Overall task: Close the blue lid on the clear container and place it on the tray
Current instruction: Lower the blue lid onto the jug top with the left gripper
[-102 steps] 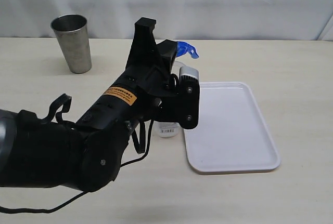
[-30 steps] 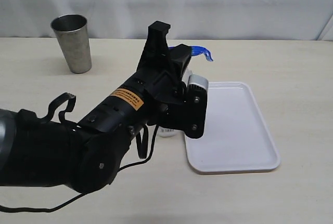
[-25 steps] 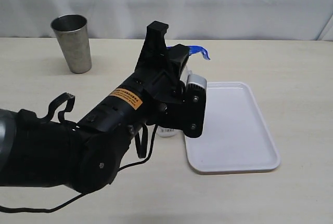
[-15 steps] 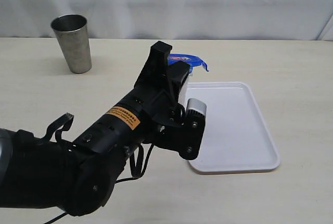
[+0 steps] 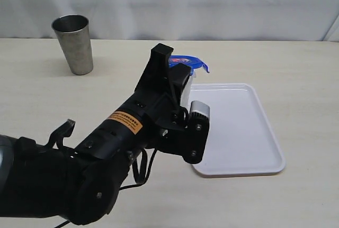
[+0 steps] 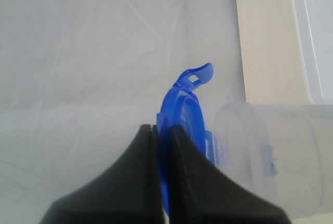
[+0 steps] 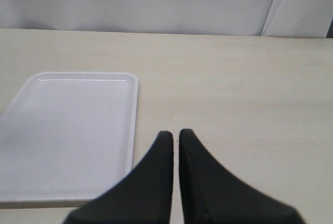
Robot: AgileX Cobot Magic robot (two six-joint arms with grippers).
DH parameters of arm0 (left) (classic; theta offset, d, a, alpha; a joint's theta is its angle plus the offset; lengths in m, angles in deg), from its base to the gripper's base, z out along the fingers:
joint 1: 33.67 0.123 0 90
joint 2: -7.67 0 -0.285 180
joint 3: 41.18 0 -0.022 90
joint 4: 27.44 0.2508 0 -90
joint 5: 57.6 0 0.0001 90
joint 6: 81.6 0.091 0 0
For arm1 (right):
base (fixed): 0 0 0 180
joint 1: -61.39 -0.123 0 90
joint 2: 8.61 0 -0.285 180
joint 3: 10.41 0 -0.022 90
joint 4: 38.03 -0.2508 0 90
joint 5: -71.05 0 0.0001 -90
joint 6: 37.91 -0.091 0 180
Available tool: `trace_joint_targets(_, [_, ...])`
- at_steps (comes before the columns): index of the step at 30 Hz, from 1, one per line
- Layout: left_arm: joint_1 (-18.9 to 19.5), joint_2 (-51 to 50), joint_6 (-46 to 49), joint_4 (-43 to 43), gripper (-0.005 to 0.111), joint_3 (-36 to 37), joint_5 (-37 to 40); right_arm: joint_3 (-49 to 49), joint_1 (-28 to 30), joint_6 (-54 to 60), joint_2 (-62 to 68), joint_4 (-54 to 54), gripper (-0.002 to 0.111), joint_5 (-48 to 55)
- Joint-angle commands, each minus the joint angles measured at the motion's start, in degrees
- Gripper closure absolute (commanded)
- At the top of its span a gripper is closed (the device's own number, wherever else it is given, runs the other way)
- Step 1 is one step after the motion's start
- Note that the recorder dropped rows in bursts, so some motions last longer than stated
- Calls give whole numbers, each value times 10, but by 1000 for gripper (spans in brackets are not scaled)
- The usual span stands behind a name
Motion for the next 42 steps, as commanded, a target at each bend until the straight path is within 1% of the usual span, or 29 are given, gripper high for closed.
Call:
trace_joint_targets(1, [-1, 5, 3, -24, 107, 2, -8, -1, -1, 0, -2, 0, 104, -2])
trace_joint_targets(8, [-14, 5, 5, -28, 107, 2, -5, -1, -1, 0, -2, 0, 104, -2])
trace_joint_targets(15, [-14, 5, 15, -68, 107, 2, 2, -1, -1, 0, -2, 0, 104, -2])
trace_joint_targets(32, [-14, 5, 15, -72, 107, 2, 57, -1, -1, 0, -2, 0, 104, -2])
trace_joint_targets(42, [-14, 5, 15, -96, 107, 2, 58, -1, -1, 0, -2, 0, 104, -2])
